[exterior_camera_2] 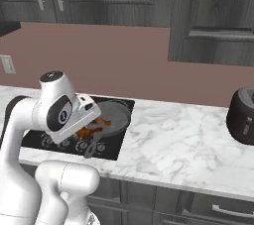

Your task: Take the chicken drumsticks from the pan and place one on each plate on the dining counter.

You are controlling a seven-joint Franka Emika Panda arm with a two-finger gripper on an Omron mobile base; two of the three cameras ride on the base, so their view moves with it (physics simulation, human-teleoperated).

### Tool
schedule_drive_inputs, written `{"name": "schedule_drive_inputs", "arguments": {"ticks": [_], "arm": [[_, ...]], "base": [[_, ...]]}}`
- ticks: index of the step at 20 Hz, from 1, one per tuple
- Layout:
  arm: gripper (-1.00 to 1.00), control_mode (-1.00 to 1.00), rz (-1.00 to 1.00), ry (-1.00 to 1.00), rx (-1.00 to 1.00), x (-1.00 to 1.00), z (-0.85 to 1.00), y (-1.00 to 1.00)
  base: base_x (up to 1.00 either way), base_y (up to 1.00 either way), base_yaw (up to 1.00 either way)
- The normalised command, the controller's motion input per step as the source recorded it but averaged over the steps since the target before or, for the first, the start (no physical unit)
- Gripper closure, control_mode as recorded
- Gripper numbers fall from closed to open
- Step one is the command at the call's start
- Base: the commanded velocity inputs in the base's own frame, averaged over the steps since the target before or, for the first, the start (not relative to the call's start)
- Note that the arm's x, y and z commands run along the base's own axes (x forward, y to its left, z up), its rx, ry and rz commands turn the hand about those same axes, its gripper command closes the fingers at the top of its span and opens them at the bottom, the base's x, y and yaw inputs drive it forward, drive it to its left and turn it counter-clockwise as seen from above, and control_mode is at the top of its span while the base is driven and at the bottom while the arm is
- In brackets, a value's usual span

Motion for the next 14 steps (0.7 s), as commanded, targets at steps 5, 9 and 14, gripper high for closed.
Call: {"name": "schedule_drive_inputs", "arguments": {"ticks": [5, 9, 14], "arm": [[1.0, -1.0, -0.04, 0.0, 0.0, -0.32, 0.0, 0.0], [1.0, 1.0, -0.05, 0.0, 0.0, -0.17, 0.0, -0.01], [1.0, 1.0, 0.0, 0.0, 0.0, 0.0, 0.0, 0.0]], "base": [[0.0, 0.0, 0.0], [-0.17, -0.06, -0.08], [-0.4, -0.14, -0.25]]}}
